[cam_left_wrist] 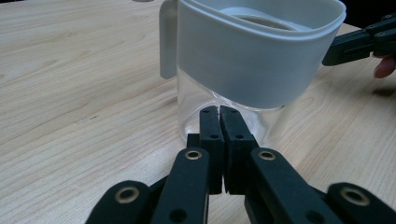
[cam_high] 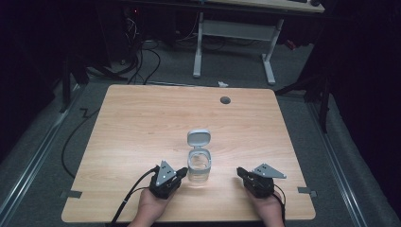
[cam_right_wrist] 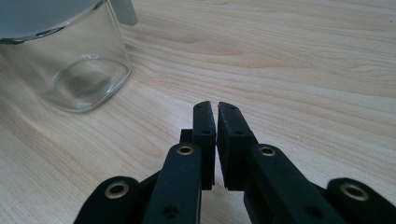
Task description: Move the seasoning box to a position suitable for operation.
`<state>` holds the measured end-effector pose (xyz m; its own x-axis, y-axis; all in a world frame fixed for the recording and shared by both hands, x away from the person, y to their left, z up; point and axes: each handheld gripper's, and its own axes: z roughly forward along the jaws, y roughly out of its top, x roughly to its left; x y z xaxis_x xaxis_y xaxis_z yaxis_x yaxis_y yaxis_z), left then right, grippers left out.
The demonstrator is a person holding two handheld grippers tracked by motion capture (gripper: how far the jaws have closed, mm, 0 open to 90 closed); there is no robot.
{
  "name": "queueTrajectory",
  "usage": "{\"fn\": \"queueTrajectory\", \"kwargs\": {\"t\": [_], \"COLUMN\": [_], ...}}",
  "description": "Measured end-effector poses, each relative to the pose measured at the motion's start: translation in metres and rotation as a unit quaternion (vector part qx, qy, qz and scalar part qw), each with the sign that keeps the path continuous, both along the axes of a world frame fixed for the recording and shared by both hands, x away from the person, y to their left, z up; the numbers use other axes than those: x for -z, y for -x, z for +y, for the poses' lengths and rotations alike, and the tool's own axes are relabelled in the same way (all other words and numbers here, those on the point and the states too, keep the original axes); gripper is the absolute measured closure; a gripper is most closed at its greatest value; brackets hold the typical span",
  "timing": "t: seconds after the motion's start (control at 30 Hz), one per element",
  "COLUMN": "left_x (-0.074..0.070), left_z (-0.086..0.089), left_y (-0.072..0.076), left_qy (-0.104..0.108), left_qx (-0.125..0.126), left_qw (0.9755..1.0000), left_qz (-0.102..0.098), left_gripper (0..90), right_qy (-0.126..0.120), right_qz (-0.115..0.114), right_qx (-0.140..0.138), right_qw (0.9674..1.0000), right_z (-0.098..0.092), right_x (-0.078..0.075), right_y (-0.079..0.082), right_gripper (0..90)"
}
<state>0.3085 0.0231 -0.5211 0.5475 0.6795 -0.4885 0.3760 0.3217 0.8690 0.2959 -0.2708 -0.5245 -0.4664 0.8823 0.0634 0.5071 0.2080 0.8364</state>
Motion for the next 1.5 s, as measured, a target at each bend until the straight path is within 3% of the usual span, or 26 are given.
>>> {"fn": "queueTrajectory", "kwargs": {"t": [0.33, 0.53, 0.7, 0.97, 1.13, 1.27, 1.5], "left_x": [0.004, 0.003, 0.005, 0.007, 0.010, 0.010, 0.009], "left_z": [0.005, -0.007, -0.021, -0.019, -0.021, -0.019, -0.018], "left_y": [0.016, 0.032, 0.025, 0.019, 0.020, 0.019, 0.020], "left_qy": [0.007, 0.016, 0.004, 0.001, 0.003, 0.015, 0.018], "left_qx": [-0.001, 0.023, 0.027, 0.018, 0.021, 0.019, 0.017], "left_qw": [1.0000, 0.9995, 0.9995, 0.9997, 0.9997, 0.9996, 0.9996], "left_qz": [0.004, 0.015, 0.014, 0.016, 0.011, 0.014, 0.010], "left_gripper": [85.1, 88.3, 89.0, 90.0, 89.5, 89.6, 89.4], "right_qy": [0.002, 0.009, 0.011, 0.009, -0.007, -0.010, -0.008], "right_qz": [0.002, 0.000, -0.001, -0.003, -0.012, -0.017, -0.028], "right_qx": [0.015, 0.020, 0.016, 0.017, 0.016, 0.012, -0.005], "right_qw": [0.9999, 0.9998, 0.9998, 0.9998, 0.9998, 0.9997, 0.9996], "right_z": [0.002, 0.007, 0.009, 0.008, 0.011, 0.016, 0.034], "right_x": [0.000, 0.001, 0.001, 0.001, -0.003, -0.007, -0.017], "right_y": [-0.001, -0.001, -0.001, 0.000, -0.001, -0.008, -0.024], "right_gripper": [88.3, 89.3, 88.9, 88.5, 88.2, 89.9, 89.9]}}
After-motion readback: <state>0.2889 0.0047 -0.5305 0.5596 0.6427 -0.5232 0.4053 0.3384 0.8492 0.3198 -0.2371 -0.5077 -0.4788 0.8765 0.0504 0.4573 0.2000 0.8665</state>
